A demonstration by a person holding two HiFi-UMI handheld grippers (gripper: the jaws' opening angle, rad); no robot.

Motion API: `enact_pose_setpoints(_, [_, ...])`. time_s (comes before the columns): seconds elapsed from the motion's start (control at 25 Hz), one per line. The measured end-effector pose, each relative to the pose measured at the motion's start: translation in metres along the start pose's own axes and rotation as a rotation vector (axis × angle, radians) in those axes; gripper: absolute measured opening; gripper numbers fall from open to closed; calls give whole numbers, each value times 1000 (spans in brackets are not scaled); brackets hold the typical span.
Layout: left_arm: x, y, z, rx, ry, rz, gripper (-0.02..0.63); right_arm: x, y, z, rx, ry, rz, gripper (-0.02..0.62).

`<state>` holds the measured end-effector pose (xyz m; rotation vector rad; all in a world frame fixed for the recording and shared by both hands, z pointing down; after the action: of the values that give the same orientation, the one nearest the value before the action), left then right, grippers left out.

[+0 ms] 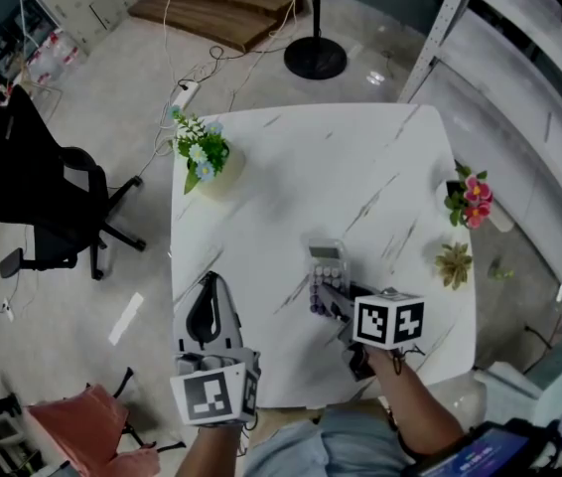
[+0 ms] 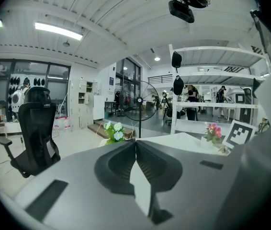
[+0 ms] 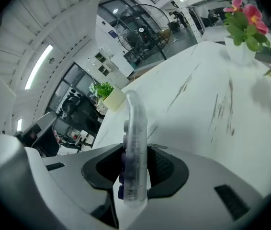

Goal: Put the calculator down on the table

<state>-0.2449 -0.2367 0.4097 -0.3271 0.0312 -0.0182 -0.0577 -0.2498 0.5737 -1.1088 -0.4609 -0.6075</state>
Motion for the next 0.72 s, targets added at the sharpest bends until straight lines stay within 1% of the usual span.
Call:
enact_pose_setpoints(0.12, [-1, -3, 2, -21, 14, 3, 9, 4, -3, 1, -8, -35, -3, 152])
enact_pose_setpoints(0.24, [-3, -6, -1, -8, -3, -1, 9, 5, -4, 2, -9, -44, -3, 153])
enact_pose_setpoints(0.36, [-4, -8, 1, -2, -9, 6, 8, 8, -5, 1, -9, -16, 19, 162])
enact_pose_setpoints(0.56, [-1, -10, 3, -18, 2, 16, 8, 11, -4, 0, -5, 33, 54, 176])
enact_pose_setpoints(0.72, [-1, -11, 1, -15, -13, 15, 9, 14, -2, -1, -2, 54, 76, 184])
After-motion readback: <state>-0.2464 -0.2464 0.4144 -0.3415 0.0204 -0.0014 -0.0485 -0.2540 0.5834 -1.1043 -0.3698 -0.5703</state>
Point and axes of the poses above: the fingertips, and each gripper's own axes: y backward along the fingers, x to its right, z out of its underside, the point moved 2 cm from there along y, backward along the fingers, and after that the axes turned 2 degrees about -x, right-handed, at the moved point
